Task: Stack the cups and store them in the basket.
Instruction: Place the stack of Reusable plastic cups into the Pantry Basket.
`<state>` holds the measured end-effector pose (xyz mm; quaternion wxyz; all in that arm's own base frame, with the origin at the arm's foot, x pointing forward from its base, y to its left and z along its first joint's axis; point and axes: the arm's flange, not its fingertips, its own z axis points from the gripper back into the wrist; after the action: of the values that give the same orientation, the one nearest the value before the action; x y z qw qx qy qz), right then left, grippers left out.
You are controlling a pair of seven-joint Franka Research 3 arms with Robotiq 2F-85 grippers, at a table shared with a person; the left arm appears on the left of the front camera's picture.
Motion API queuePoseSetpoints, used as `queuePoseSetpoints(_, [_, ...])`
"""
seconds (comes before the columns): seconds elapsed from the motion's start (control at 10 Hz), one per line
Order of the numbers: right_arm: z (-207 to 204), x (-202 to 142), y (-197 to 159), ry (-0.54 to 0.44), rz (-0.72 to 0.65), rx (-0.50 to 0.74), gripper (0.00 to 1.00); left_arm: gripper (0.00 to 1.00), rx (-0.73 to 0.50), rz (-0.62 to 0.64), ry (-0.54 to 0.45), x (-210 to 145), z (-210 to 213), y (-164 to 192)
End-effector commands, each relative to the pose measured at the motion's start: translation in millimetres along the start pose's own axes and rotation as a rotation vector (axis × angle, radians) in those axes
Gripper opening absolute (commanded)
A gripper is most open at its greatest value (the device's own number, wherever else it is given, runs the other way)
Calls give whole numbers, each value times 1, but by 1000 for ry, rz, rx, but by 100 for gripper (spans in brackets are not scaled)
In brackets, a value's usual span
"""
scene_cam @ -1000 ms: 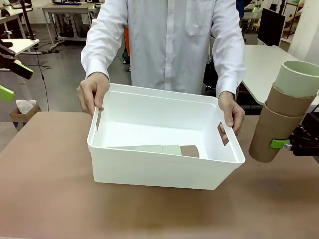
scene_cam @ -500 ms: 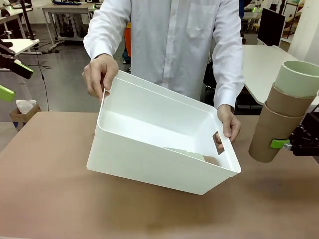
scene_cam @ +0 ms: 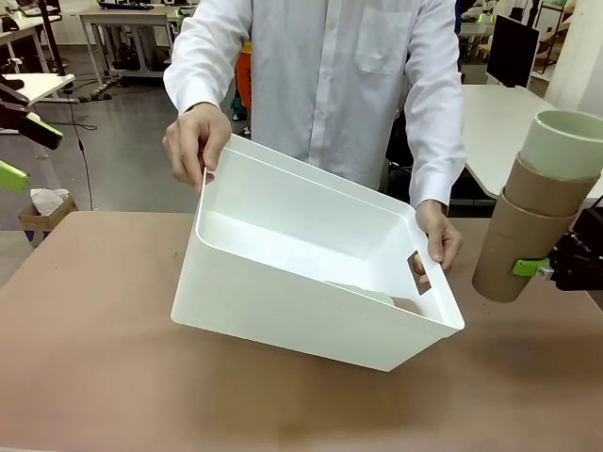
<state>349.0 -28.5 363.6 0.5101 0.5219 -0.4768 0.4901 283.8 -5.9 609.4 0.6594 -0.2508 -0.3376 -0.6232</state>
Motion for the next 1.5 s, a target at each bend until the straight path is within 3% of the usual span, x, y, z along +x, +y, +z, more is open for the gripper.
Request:
queuePoseSetpoints(0.0, [0, 56, 9, 51, 9, -62, 85, 100, -4, 15, -11, 2, 0, 0])
queuePoseSetpoints(0.4, [-10, 155, 17, 211, -11, -156, 85, 100, -4, 15, -11, 2, 0, 0])
queuePoseSetpoints(0.7, [-55, 198, 4, 400, -24, -195, 85, 100, -4, 15, -11, 2, 0, 0])
queuePoseSetpoints(1.4, [-188, 194, -22, 799, -1, -241, 85, 100, -4, 15, -11, 2, 0, 0])
